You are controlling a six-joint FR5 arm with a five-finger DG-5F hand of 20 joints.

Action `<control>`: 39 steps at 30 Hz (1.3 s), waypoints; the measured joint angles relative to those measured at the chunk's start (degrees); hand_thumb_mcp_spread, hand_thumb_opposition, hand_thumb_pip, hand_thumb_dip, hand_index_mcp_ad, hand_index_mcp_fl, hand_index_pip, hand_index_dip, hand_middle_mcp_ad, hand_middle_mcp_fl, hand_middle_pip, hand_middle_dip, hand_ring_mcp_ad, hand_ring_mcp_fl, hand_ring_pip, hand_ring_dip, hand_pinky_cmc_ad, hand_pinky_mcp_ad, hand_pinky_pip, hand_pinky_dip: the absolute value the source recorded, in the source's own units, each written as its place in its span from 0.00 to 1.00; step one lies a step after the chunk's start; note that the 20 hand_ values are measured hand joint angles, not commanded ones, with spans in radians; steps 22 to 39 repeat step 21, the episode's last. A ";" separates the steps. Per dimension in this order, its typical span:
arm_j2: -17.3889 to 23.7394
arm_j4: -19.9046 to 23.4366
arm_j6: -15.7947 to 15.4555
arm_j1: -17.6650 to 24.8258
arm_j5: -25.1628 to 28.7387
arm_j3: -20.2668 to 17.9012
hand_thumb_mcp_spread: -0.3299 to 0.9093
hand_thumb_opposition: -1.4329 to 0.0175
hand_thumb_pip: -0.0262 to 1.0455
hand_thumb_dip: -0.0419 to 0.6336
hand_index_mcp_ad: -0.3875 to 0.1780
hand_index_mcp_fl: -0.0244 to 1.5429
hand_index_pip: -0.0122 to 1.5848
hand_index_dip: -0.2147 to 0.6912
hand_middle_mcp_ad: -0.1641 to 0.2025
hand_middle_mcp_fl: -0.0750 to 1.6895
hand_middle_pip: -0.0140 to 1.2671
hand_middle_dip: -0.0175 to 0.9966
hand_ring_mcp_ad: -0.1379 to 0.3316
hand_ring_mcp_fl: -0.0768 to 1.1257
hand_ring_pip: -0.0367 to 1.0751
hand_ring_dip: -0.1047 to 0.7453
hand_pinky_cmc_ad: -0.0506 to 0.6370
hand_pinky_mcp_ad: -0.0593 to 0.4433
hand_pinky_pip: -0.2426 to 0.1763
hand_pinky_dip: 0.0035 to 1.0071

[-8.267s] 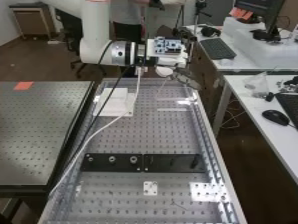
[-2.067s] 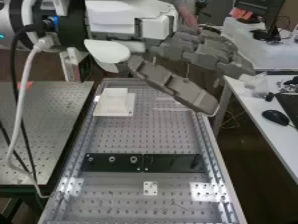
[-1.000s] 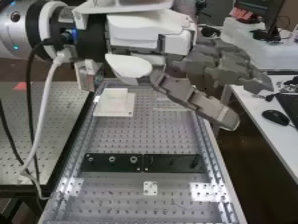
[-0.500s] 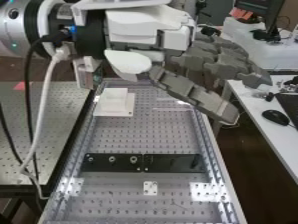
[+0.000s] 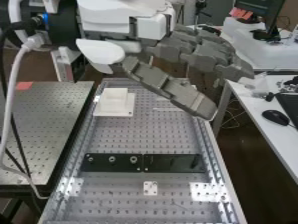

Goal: Grab the chopstick and place it in the clear container

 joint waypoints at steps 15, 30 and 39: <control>8.87 2.91 3.44 4.83 -1.07 -9.32 0.45 0.53 0.36 0.18 0.33 0.17 0.03 0.46 0.59 0.12 0.10 0.25 0.61 0.08 0.12 0.26 0.91 0.90 0.41 0.16; 9.36 1.84 3.23 6.01 -1.13 -9.61 0.45 0.53 0.36 0.19 0.35 0.17 0.03 0.46 0.61 0.12 0.10 0.25 0.61 0.08 0.13 0.26 0.91 0.91 0.44 0.16; 9.36 1.84 3.23 6.01 -1.13 -9.61 0.45 0.53 0.36 0.19 0.35 0.17 0.03 0.46 0.61 0.12 0.10 0.25 0.61 0.08 0.13 0.26 0.91 0.91 0.44 0.16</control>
